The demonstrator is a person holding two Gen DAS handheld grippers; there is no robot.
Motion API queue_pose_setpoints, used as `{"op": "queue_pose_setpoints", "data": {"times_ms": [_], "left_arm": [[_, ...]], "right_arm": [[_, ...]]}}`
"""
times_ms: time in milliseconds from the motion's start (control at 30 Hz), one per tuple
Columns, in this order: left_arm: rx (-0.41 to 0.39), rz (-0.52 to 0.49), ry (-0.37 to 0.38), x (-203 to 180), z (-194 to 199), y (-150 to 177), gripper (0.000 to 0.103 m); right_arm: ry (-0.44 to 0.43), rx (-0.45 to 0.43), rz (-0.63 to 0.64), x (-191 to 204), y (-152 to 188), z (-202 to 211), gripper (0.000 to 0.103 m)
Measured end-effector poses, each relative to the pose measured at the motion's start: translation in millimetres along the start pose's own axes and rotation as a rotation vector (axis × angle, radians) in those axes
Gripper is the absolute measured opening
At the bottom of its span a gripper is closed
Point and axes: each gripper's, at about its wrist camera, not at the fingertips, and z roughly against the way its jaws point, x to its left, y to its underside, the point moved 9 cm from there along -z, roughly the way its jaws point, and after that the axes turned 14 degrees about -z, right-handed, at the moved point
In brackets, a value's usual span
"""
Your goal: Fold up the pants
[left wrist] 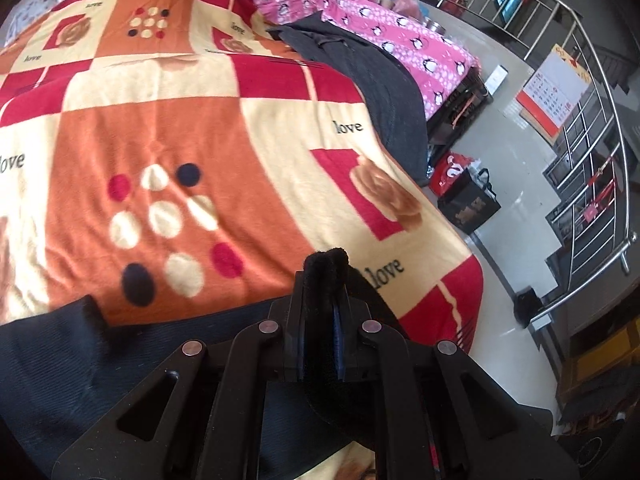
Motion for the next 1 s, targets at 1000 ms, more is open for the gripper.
{"op": "queue_pose_setpoints", "data": {"times_ms": [1000], "left_arm": [[-0.079, 0.082, 0.01, 84, 56, 57, 0.009]], "right_arm": [[-0.122, 0.054, 0.065, 93, -6, -26, 0.009]]}}
